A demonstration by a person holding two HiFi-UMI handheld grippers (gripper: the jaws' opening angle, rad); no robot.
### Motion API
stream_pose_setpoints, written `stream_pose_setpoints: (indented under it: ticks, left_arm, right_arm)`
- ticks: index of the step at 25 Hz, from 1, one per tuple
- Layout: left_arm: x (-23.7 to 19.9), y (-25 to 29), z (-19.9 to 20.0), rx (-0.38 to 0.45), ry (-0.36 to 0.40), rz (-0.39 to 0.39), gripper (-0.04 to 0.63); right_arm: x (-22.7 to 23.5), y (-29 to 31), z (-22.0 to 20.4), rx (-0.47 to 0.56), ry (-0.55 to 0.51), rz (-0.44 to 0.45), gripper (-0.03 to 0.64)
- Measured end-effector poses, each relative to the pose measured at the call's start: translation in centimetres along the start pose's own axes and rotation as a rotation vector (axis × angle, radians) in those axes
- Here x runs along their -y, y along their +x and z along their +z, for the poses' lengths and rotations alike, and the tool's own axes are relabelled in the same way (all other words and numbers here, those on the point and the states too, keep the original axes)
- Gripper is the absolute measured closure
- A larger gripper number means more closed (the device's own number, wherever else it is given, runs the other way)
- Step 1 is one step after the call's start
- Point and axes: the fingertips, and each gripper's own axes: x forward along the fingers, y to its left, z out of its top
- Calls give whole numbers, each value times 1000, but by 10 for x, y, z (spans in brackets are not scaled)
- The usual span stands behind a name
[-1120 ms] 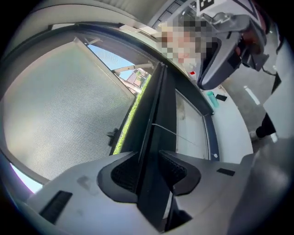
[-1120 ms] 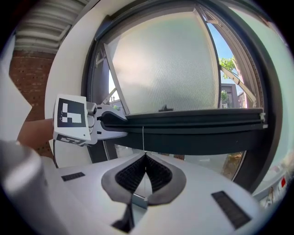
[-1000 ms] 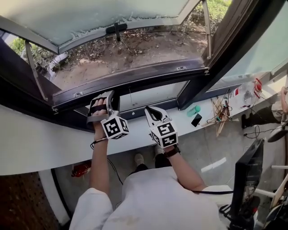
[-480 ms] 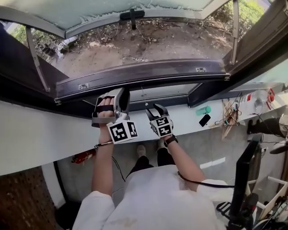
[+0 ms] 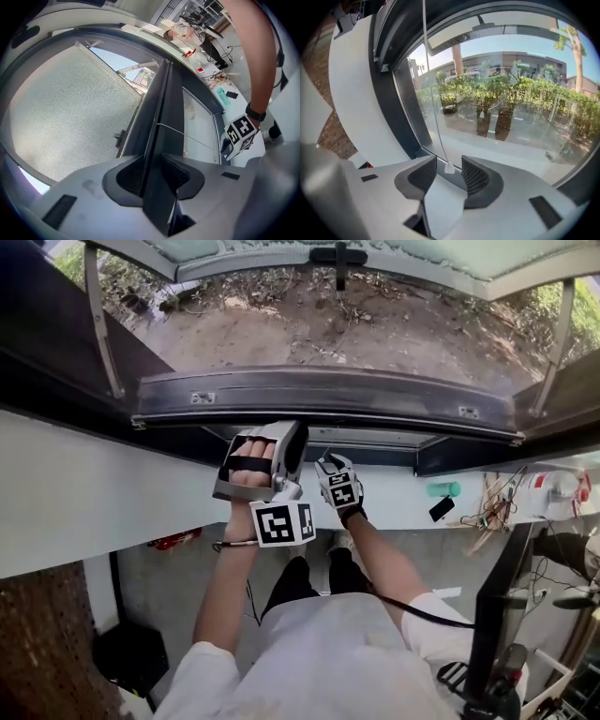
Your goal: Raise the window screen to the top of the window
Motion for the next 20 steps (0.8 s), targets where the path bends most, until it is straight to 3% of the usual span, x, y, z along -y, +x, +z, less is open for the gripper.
stream_pose_setpoints:
  ticks: [5,7,10,13,16,20]
  left_arm:
    - [0,1,0,-5,-10,5,488]
    - [0,1,0,-5,-12,5,488]
    - [-1,0,0,-1,-13,2,488]
    - [0,-1,-4,6,-35,5,489]
    - [2,-3,-6,-4,-46,14,488]
    - [4,-4,-7,-16,-2,13,489]
  right_arm:
    - [-3,11,5,33,-44,-20,456]
    - [-5,7,6,35,-39,-13,594]
    - [-23,-5,-9,-30,-41,44,603]
    - [-56,-28,-36,-55,-146,94,615]
    - [-75,-66,-61,-39,-192,75,615]
    - [-60,-101,-82,-68,-128,19,614]
